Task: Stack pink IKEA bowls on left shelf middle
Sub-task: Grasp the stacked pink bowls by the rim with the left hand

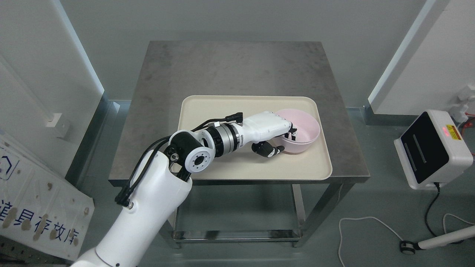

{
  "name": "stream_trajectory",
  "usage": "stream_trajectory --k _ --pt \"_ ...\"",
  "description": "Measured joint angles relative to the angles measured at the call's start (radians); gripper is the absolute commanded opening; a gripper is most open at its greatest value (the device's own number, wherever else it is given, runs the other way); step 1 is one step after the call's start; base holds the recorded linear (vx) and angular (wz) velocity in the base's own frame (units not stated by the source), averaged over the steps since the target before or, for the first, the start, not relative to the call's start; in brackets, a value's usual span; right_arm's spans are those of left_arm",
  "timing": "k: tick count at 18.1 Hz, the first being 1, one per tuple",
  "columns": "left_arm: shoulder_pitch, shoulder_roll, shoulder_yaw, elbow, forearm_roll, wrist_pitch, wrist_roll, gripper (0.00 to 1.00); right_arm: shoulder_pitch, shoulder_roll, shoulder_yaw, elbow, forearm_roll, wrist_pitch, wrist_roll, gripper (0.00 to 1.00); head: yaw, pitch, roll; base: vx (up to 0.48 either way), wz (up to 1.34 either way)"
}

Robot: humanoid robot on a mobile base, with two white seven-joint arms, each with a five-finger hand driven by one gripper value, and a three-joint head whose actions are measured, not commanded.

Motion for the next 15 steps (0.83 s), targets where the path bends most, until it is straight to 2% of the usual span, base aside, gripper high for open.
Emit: stream_trajectory --k 6,11,15 --pt "0.006 0.0 0.078 0.001 0.125 -0.128 0.087 0.01 0.0 0.0 0.0 0.0 0.0 0.0 0.0 1.0 0.0 0.0 0.0 0.0 0.0" --pt "0.017 0.0 0.197 -0.003 0.212 -0.3 0.046 0.02 0.0 0.0 0.0 0.0 0.0 0.0 -0.002 1.0 0.0 0.0 0.0 0.0 0.0" --pt "0.05 0.0 0.264 -0.017 0.262 -0.345 0.034 0.03 0.0 0.0 0.0 0.0 0.0 0.0 -0.003 1.0 0.0 0.0 0.0 0.0 0.0"
